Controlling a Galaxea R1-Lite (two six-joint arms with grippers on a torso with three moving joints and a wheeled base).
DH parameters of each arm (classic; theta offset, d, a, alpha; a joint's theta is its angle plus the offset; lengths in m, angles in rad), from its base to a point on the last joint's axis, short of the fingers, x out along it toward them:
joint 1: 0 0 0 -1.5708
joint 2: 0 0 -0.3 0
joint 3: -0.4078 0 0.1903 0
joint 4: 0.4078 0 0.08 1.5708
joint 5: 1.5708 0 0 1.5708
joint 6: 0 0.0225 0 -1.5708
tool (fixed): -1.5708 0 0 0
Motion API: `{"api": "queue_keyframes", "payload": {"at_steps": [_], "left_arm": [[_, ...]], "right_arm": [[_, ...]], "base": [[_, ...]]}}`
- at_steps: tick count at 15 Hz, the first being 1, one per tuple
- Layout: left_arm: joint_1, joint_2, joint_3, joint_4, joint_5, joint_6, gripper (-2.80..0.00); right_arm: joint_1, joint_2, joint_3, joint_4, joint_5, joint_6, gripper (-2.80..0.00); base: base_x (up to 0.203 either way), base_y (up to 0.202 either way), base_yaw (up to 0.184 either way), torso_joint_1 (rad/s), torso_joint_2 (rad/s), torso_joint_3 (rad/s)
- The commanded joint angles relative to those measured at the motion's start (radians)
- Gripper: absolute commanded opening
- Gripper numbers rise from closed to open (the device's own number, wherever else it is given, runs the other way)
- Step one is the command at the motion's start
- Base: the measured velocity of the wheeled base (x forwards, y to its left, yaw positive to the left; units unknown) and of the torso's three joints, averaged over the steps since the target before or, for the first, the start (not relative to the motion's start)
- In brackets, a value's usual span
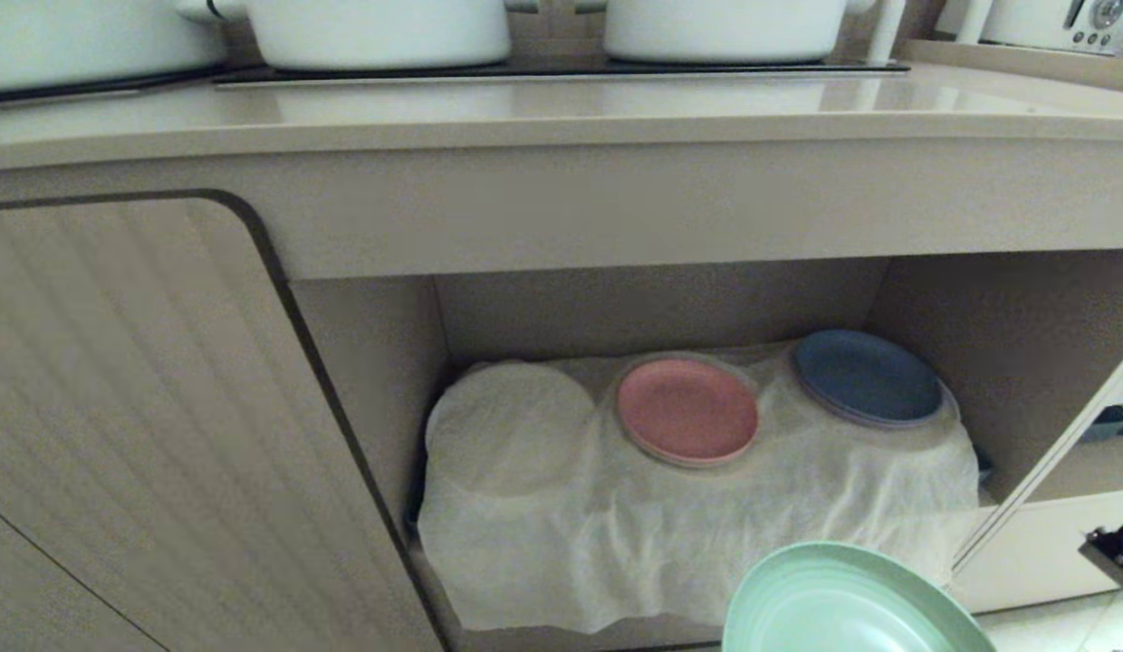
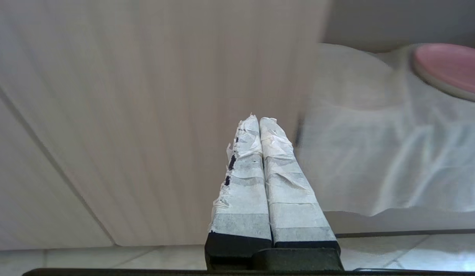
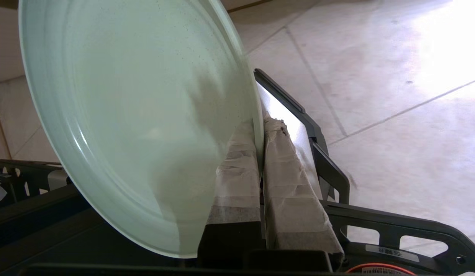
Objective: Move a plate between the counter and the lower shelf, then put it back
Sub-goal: Put the plate
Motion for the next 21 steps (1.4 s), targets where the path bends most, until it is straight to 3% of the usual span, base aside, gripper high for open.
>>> {"api": "queue_keyframes", "payload": {"at_steps": [1,7,21], "left_arm": [[0.0,0.0,0.0,0.0,0.001,-0.001,-2.8],[0.0,0.0,0.0,0.0,0.001,-0.001,-2.8],[0.0,0.0,0.0,0.0,0.001,-0.001,-2.8]], "right_arm": [[0.001,0.0,0.0,0.001,0.001,0.002,-2.8],[0.002,0.0,0.0,0.002,0.001,0.002,-2.8],[0.002,-0.009,-0.006,0.002,0.004,0.002,-2.8]], "base": [[0.0,-0.193,0.002,-0.001,0.0,-0.001],[0.0,-0.162,0.0,0.001,0.0,0.004],[0.0,0.0,0.0,0.0,0.0,0.0]]}}
